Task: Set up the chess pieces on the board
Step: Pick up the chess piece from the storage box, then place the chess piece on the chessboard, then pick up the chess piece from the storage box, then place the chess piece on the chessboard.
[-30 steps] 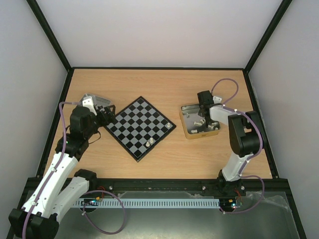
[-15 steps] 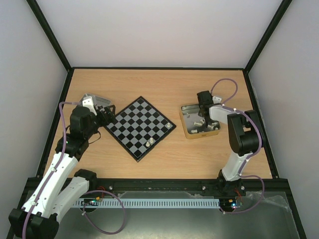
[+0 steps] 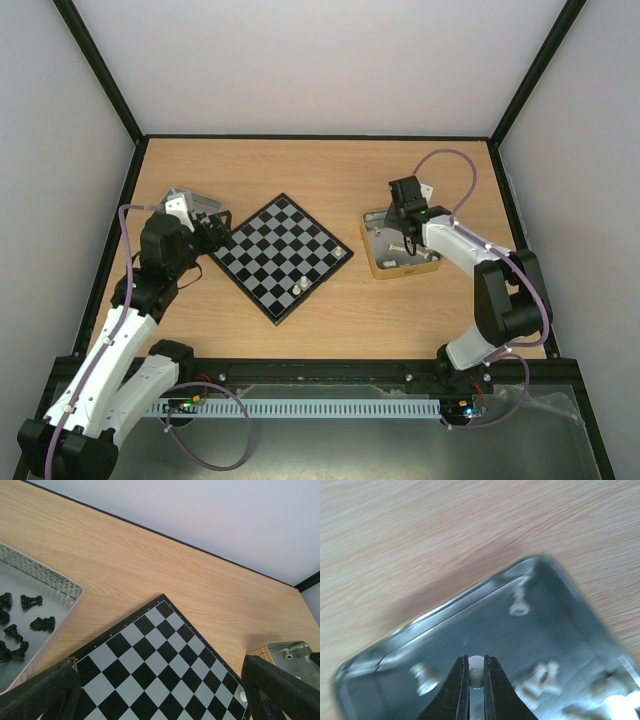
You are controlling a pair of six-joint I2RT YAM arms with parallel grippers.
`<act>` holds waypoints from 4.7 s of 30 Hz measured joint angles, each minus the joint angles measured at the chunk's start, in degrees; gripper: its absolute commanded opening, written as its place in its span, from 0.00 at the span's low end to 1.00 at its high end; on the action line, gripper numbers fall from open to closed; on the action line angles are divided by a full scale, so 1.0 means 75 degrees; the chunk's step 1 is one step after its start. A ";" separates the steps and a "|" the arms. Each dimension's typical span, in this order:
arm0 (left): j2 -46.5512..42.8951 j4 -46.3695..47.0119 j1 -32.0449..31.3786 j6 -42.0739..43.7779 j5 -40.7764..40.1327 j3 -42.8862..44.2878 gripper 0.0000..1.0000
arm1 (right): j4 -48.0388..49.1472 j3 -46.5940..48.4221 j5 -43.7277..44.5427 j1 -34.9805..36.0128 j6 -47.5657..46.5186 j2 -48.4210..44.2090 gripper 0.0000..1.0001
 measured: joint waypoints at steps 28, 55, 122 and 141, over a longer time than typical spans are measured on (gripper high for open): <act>0.0000 -0.0003 0.0000 -0.0026 0.0003 -0.0035 0.89 | -0.0915 0.1775 -0.1000 0.3246 -0.0428 0.1594 0.05; 0.0000 -0.0003 0.0000 -0.0023 0.0000 -0.0035 0.90 | -0.1489 0.2328 -0.0898 0.3293 -0.0970 0.2483 0.18; 0.0029 -0.0020 0.0000 -0.0020 -0.0003 -0.0035 0.90 | -0.0038 0.0723 -0.1399 0.0431 -0.1084 0.2011 0.11; 0.0641 0.0032 0.0000 0.0009 0.0892 -0.0003 0.99 | 0.1236 -0.0551 -0.2206 0.0434 -0.1052 -0.0530 0.10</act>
